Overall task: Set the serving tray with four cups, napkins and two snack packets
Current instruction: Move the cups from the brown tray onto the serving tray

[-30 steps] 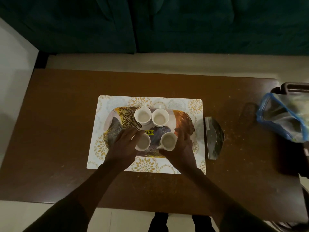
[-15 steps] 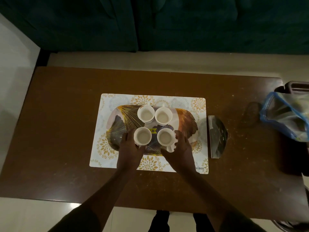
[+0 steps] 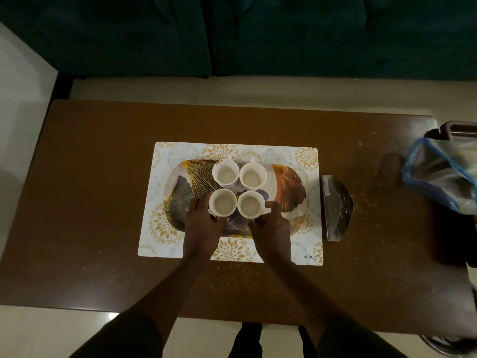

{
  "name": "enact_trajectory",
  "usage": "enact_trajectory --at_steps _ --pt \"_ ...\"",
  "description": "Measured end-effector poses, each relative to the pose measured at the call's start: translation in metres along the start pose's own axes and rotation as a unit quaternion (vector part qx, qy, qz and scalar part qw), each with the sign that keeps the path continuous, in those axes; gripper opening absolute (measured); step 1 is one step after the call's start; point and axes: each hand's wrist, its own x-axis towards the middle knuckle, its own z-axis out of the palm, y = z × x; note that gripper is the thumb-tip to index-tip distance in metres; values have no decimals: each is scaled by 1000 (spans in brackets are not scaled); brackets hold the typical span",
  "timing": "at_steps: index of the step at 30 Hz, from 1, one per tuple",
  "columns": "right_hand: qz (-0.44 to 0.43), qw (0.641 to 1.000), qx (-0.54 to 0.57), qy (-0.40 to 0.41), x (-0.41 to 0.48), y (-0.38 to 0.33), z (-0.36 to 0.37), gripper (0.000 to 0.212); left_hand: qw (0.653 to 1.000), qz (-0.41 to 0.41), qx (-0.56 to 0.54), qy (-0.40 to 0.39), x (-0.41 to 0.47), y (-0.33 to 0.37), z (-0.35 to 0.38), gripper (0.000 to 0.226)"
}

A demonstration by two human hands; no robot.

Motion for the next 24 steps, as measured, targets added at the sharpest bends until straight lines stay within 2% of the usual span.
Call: enact_trajectory --at_steps 12,18,21,24 --pt "13 1000 12 22 5 1 10 49 1000 11 -4 -12 9 -10 3 64" --pt "-7 1000 -7 14 3 2 1 68 999 29 -12 -35 7 -12 -1 82" --pt "-25 999 -2 45 10 -1 -13 64 999 31 2 -22 10 -4 -9 72" --pt "-53 996 -6 75 27 -8 -29 54 995 70 61 30 20 10 -15 59"
